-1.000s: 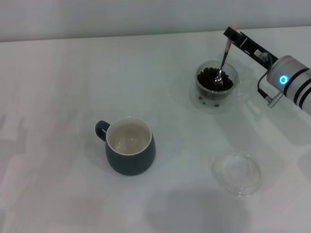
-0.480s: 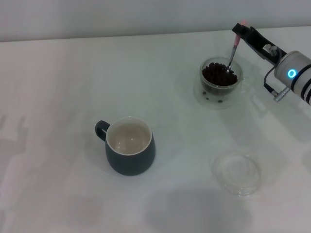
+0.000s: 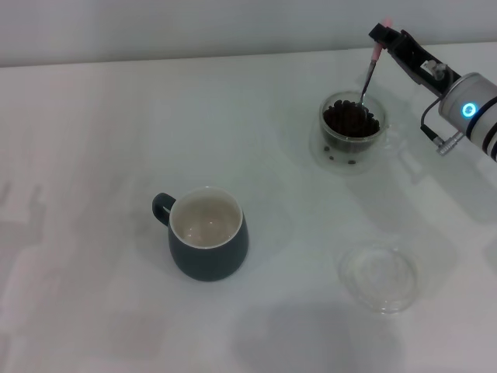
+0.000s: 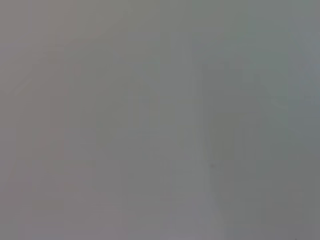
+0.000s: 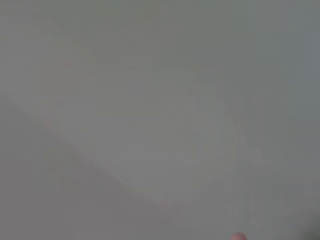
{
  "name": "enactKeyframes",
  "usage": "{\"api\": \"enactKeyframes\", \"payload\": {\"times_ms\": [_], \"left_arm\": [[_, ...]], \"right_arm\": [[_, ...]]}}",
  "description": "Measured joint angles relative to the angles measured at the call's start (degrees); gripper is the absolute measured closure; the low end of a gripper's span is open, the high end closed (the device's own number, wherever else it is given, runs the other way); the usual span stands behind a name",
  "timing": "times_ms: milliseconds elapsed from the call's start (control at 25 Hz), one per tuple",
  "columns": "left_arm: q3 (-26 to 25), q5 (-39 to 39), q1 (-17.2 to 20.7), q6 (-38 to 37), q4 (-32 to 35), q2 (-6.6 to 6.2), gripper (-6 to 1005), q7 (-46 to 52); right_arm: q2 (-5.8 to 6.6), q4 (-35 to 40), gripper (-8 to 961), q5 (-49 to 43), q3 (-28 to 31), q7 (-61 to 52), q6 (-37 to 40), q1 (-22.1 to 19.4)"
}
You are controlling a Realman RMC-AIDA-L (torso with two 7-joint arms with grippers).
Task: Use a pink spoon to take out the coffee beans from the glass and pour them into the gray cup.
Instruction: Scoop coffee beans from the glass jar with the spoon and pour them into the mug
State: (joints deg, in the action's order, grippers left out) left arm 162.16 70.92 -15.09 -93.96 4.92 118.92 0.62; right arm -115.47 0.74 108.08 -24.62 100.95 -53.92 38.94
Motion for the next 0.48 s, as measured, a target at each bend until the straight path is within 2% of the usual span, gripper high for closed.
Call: {"api": "enactKeyframes", "payload": {"times_ms": [480], "left_arm": [[-0.1, 0.1, -0.4, 1.3, -0.1, 0.0, 556, -0.2]], "right_arm": [[-0.05, 0.8, 769, -0.3, -3.6, -3.1, -3.0, -0.4]]}}
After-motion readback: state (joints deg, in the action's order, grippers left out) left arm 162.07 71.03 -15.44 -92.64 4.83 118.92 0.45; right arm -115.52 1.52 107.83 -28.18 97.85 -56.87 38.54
